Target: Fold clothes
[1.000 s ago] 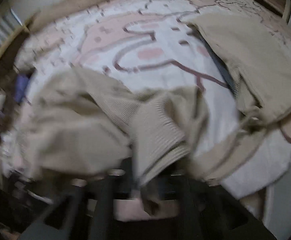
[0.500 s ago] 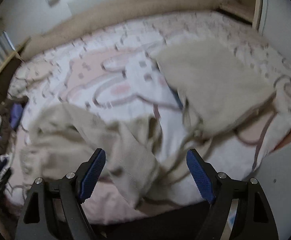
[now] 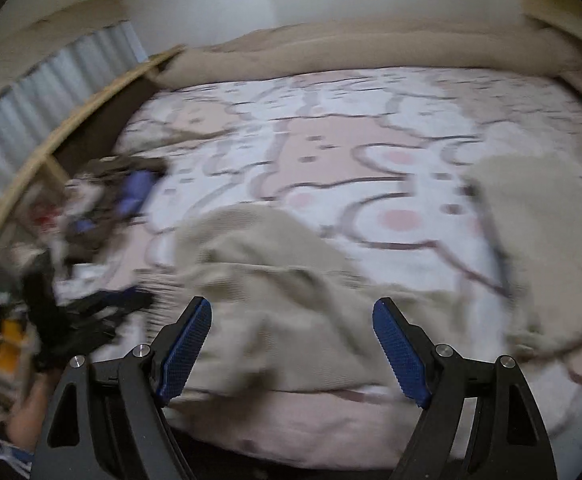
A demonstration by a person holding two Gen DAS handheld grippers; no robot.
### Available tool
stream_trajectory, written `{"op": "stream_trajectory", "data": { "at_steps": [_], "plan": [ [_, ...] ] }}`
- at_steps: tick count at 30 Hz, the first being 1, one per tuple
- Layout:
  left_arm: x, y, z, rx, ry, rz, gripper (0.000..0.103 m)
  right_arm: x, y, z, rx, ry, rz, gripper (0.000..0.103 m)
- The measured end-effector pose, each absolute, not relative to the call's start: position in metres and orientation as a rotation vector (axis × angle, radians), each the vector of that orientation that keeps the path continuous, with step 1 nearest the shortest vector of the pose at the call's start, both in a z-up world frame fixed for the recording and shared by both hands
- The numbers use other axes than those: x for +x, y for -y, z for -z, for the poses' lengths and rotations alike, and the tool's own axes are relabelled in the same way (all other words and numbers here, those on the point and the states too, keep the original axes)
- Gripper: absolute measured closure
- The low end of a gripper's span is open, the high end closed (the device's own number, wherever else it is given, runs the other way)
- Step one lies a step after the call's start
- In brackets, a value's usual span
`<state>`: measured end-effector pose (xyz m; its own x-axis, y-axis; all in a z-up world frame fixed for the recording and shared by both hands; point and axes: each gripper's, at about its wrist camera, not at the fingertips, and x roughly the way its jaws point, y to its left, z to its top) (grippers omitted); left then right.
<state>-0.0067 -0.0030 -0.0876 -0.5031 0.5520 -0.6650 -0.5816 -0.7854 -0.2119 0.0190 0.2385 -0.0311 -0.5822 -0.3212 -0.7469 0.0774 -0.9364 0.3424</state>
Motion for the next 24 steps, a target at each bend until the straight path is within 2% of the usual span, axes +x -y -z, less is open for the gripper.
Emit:
{"op": "stream_trajectory", "data": {
  "at_steps": [7,17,23,24],
  "plan": [
    [0.025,-0.012,0.083,-0.873,-0.064,-2.175,0.08,-0.014,-0.206,0.039,1.316,0.533,2.271,0.02],
    [0.046,-0.044,0.093,-0.83,-0.111,-2.072,0.08,-0.015,-0.194,0.101,1.541,0.741,2.06,0.02],
    [0.053,-0.042,0.102,-0.829,-0.091,-2.061,0.08,-0.019,-0.176,0.118,1.604,0.625,2.11,0.02],
    [0.055,-0.042,0.104,-0.829,-0.088,-2.059,0.08,-0.021,-0.173,0.123,1.621,0.591,2.116,0.025]
  ]
}}
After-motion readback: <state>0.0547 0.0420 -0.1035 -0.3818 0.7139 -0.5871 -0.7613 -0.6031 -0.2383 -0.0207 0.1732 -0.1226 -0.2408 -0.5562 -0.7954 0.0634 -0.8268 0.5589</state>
